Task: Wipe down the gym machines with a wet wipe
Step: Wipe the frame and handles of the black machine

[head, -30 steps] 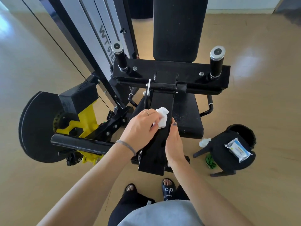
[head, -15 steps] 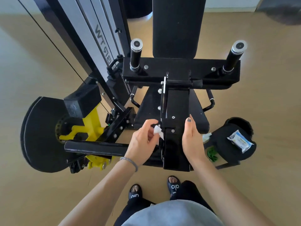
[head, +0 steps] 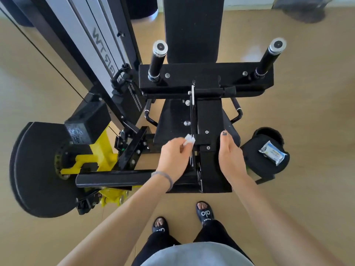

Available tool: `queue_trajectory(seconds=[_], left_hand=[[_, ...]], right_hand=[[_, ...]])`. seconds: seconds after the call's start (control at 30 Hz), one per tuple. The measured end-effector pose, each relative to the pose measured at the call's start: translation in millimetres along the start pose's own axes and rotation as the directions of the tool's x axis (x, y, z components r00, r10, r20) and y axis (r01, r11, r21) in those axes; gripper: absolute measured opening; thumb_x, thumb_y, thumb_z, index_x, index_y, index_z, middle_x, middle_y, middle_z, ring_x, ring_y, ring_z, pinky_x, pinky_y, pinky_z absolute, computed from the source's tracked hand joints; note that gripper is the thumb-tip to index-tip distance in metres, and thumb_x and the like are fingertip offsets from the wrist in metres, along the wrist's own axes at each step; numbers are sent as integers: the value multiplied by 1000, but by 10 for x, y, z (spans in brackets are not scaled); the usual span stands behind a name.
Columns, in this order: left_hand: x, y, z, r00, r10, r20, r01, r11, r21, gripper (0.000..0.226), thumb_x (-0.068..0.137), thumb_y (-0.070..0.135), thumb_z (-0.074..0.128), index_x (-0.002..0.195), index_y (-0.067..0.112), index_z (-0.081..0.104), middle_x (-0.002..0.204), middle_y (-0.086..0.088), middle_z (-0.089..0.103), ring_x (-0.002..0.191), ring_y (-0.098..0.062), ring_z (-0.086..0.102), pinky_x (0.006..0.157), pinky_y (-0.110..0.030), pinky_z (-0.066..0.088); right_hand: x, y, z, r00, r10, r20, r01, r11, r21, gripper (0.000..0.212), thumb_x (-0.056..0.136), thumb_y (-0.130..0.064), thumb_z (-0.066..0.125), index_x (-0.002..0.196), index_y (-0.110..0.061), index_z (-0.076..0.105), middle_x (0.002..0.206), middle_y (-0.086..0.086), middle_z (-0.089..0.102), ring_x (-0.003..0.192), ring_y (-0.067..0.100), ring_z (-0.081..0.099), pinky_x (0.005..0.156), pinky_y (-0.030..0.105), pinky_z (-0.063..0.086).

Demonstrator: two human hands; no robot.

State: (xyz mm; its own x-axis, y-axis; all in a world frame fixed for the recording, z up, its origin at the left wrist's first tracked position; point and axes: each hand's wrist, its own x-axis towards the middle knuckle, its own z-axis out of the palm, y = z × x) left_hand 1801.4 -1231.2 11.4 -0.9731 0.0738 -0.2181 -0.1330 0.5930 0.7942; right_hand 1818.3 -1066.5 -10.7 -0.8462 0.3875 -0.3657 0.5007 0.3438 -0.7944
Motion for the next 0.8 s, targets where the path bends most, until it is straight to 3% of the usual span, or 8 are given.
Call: queue_trajectory(seconds=[0.13, 0.23, 0.33, 0.4, 0.5, 0.6, 0.7, 0.8], left_hand=[[246, 231, 27, 999, -20, -49, 12, 988, -153, 37, 100, 21, 49, 64, 15, 45, 55, 11, 34, 46, -7, 27, 46, -16, 25], [690, 486, 56, 975, -128, -181, 76, 959, -273, 39, 96, 12, 42, 59, 15, 30, 55, 8, 27, 52, -12, 22, 52, -29, 21], [760, 485, 77, 963, -120, -243, 70, 977, -203, 41, 96, 14, 42, 59, 16, 26, 56, 5, 25, 54, -13, 20, 52, -27, 21], [609, 452, 121, 961, -109, -253, 57, 977, -205, 36, 96, 19, 46, 62, 13, 33, 59, 3, 29, 55, -12, 23, 49, -23, 24], [311, 184, 219, 966, -198, -166, 174, 973, -152, 35, 97, 25, 50, 69, 4, 49, 60, 2, 44, 54, -8, 34, 51, -15, 34], [215, -51, 215, 955, -297, 6, 297, 954, -50, 33, 99, 24, 49, 78, 2, 61, 70, -5, 59, 61, -16, 47, 58, -28, 41], [434, 194, 59, 967, -228, -117, 197, 953, -230, 30, 91, 18, 50, 61, 13, 47, 76, -7, 57, 60, -19, 38, 63, -32, 39], [700, 609, -46, 938, -87, -336, -17, 955, -295, 17, 93, 25, 55, 78, 21, 63, 87, 12, 66, 68, -13, 55, 67, -16, 46]], right_hand=[[-28, -53, -51, 1000, -15, 23, 16, 1000, -18, 56, 108, -52, 18, 155, -29, 39, 113, 0, 61, 114, 22, 58, 91, 33, 36], [3, -18, -54, 997, -68, 38, 68, 998, -3, 54, 109, -51, 20, 155, -29, 38, 98, -13, 61, 99, 12, 57, 89, 31, 39], [54, 31, -37, 994, -101, 49, 101, 995, -12, 56, 108, -53, 19, 154, -27, 39, 109, -11, 65, 108, 13, 60, 97, 36, 48], [65, 33, -36, 994, -97, 55, 98, 995, -13, 57, 108, -52, 20, 154, -26, 39, 109, -11, 66, 102, 8, 61, 90, 36, 48], [63, 26, -55, 992, -105, 69, 105, 994, 3, 55, 108, -50, 21, 153, -23, 40, 121, -5, 65, 112, 15, 60, 88, 29, 39], [75, 42, -49, 992, -108, 58, 108, 994, 8, 55, 109, -48, 22, 152, -20, 41, 126, 0, 65, 120, 22, 58, 87, 28, 37], [86, 83, -31, 992, -105, 68, 105, 994, 10, 56, 108, -51, 22, 153, -22, 40, 132, 0, 64, 126, 22, 58, 94, 30, 42], [105, 88, -30, 992, -102, 75, 101, 995, 19, 57, 109, -49, 23, 157, -21, 34, 148, -1, 55, 137, 22, 49, 99, 26, 34]])
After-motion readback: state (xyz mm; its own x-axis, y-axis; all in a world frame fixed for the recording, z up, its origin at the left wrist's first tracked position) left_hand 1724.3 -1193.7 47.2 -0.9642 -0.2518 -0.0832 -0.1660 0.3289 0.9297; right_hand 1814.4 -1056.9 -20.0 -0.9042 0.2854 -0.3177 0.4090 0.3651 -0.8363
